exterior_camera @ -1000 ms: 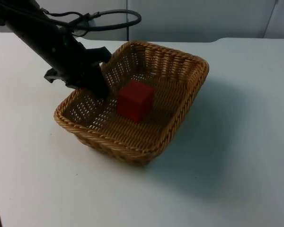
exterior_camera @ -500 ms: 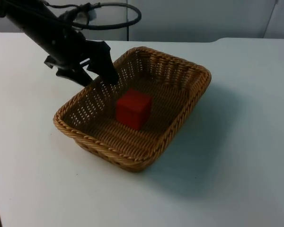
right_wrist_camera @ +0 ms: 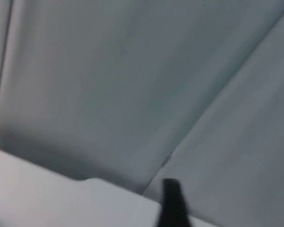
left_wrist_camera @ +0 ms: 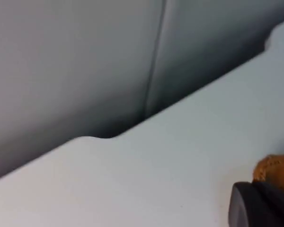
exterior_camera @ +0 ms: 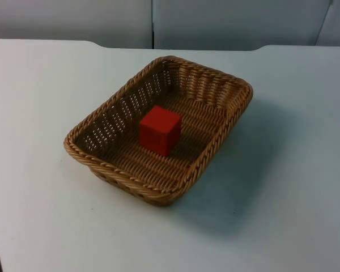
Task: Pick up the basket with the left hand and place the cube into the basket with the right hand.
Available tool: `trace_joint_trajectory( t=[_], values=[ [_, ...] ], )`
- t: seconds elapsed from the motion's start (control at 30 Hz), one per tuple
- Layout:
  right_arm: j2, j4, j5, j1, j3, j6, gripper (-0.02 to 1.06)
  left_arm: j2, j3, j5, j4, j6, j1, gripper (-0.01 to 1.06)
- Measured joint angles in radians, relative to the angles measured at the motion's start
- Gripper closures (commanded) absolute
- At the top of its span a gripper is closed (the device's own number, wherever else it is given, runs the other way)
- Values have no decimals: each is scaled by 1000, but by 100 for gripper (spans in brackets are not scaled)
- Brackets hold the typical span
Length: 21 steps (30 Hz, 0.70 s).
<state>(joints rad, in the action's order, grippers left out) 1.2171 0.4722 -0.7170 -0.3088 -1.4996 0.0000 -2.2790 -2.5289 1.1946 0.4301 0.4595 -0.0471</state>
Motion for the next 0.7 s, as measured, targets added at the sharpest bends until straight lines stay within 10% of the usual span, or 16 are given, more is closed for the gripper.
trace_joint_trajectory(
  t=[0.07,0.47,0.7],
  values=[
    [-82,84,-3,0,0,83,104,69,-15,7,-39,-31,22,105],
    [-478,172,-303,0,114,203,105,400,-18,19,-67,-48,33,105],
    [-762,55,-345,0,450,234,105,706,216,19,-61,-52,33,105]
  ],
)
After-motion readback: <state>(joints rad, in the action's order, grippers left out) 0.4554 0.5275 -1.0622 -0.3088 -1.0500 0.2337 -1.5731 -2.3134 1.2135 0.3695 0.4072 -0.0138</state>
